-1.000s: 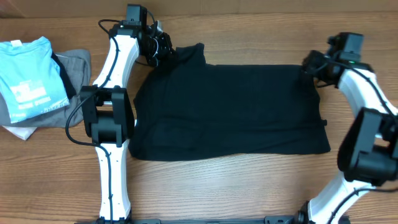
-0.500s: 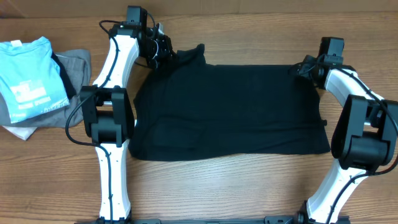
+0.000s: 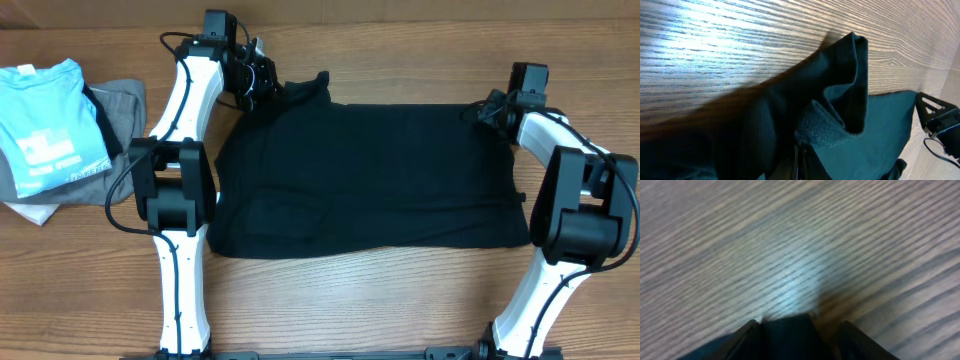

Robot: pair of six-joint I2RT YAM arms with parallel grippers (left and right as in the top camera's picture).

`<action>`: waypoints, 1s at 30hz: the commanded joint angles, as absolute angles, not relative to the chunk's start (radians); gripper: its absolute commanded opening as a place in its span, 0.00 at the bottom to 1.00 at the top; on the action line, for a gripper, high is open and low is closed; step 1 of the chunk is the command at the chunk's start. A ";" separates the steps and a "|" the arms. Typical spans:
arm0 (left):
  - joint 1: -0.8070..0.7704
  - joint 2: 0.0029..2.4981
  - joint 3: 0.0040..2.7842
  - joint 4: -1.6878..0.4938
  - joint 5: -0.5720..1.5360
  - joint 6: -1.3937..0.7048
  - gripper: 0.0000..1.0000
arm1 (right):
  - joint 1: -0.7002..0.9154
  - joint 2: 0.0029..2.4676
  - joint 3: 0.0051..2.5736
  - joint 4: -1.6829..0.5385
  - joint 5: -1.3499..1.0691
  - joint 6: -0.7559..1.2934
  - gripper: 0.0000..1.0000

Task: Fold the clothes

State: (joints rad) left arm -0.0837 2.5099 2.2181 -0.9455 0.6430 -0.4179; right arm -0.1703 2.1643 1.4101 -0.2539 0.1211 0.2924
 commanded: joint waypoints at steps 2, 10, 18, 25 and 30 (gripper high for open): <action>-0.091 2.524 2.243 -0.946 0.643 -0.398 0.04 | -0.172 2.175 1.428 -0.228 0.130 0.312 0.52; -0.092 2.524 2.243 -0.947 0.625 -0.396 0.04 | -0.172 2.175 1.428 -0.238 0.130 0.315 0.05; -0.085 2.503 2.244 -0.961 0.625 -0.395 0.04 | -0.173 2.171 1.432 -0.281 0.131 0.315 0.04; -0.071 2.384 2.244 -1.073 0.624 -0.356 0.04 | -0.195 2.146 1.554 -0.509 0.131 0.315 0.04; -0.053 2.290 2.244 -1.211 0.619 -0.305 0.04 | -0.207 2.118 1.699 -0.765 0.131 0.315 0.04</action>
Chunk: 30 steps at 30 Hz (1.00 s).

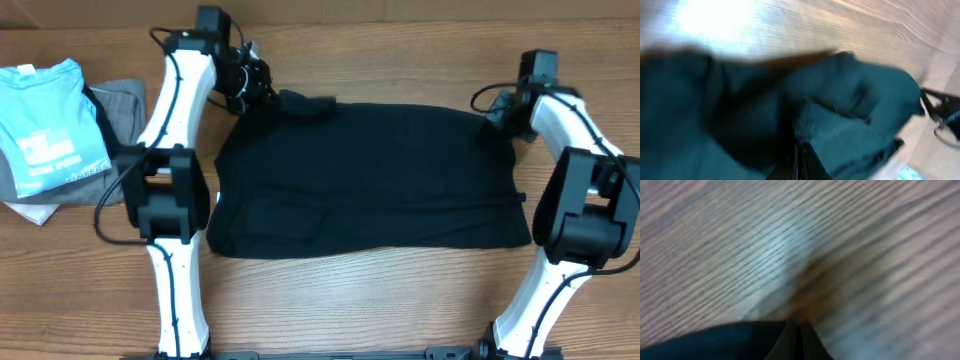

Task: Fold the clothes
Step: 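Fold the shirt's top half down toward the bottom with both grippers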

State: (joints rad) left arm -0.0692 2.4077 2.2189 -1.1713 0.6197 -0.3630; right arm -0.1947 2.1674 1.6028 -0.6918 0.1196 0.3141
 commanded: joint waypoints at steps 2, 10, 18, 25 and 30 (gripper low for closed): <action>-0.051 2.259 2.244 -1.267 0.617 -0.275 0.04 | -0.210 2.112 1.751 -0.883 0.131 0.315 0.04; -0.051 2.202 2.244 -1.574 0.591 -0.216 0.04 | -0.214 2.109 1.864 -1.293 0.131 0.315 0.04; -0.075 2.187 2.234 -1.691 0.625 -0.187 0.04 | -0.214 2.109 1.864 -1.482 0.156 0.314 0.04; -0.133 2.151 2.231 -1.690 0.600 -0.191 0.04 | -0.225 2.109 1.864 -1.559 0.194 0.314 0.04; -0.166 2.081 2.178 -1.690 0.500 -0.226 0.04 | -0.226 2.109 1.864 -1.605 0.188 0.315 0.04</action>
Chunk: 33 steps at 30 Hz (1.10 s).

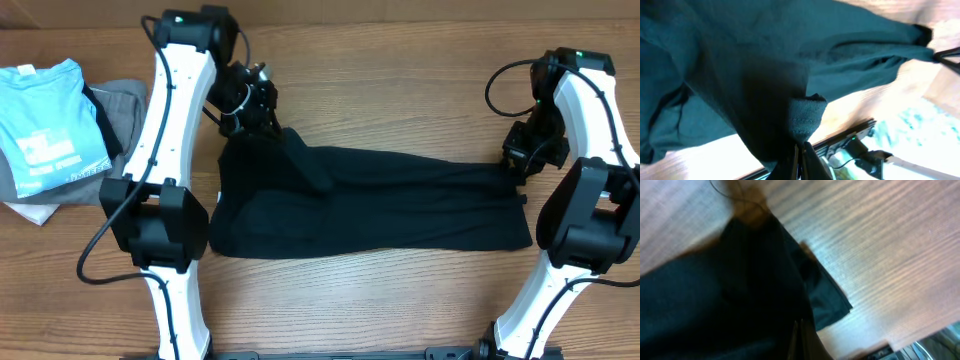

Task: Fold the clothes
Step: 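Fold the shirt's top half down toward the bottom with both grippers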

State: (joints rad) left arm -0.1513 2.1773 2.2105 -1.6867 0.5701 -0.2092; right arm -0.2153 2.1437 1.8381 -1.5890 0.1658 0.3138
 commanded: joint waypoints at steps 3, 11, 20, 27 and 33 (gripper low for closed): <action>-0.176 2.000 2.081 -1.690 0.443 -0.246 0.04 | -0.226 2.109 1.864 -1.637 0.179 0.315 0.04; -0.177 1.869 1.866 -1.690 0.380 -0.256 0.04 | -0.226 2.109 1.864 -1.675 0.179 0.315 0.04; -0.180 1.828 1.662 -1.691 0.372 -0.265 0.04 | -0.226 2.109 1.826 -1.684 0.179 0.315 0.04; -0.222 1.789 1.494 -1.691 0.497 -0.214 0.04 | -0.226 2.109 1.771 -1.652 0.179 0.315 0.04; -0.307 1.762 1.382 -1.691 0.530 -0.215 0.04 | -0.226 2.109 1.768 -1.636 0.179 0.315 0.04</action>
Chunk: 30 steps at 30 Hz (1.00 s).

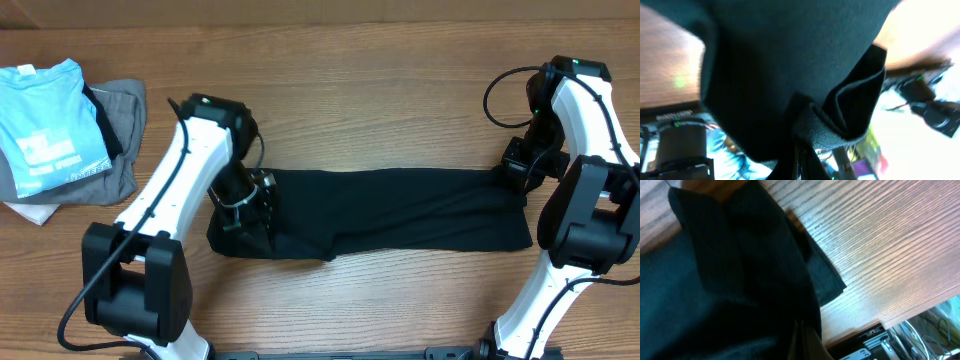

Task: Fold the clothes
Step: 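Fold the shirt's top half down toward the bottom with both grippers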

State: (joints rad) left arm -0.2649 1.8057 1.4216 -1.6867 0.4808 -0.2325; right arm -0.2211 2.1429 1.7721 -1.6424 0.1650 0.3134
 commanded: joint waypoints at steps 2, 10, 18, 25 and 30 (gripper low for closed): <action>-0.337 1.759 1.361 -1.691 0.531 -0.218 0.04 | -0.226 2.109 1.767 -1.632 0.179 0.315 0.04; -0.332 1.759 1.355 -1.636 0.305 -0.357 0.04 | -0.226 2.109 1.767 -1.621 0.179 0.315 0.04; -0.196 1.759 1.355 -1.442 0.265 -0.477 0.04 | -0.226 2.109 1.767 -1.621 0.179 0.315 0.04; -0.093 1.760 1.355 -1.254 0.270 -0.572 0.04 | -0.226 2.109 1.767 -1.626 0.179 0.315 0.04; -0.059 1.760 1.354 -1.202 0.268 -0.584 0.05 | -0.226 2.109 1.767 -1.629 0.179 0.315 0.04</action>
State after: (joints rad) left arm -0.0765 1.7885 1.3598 -1.2140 0.2829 -0.5423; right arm -0.2211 2.1429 1.7714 -1.6260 0.1650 0.3138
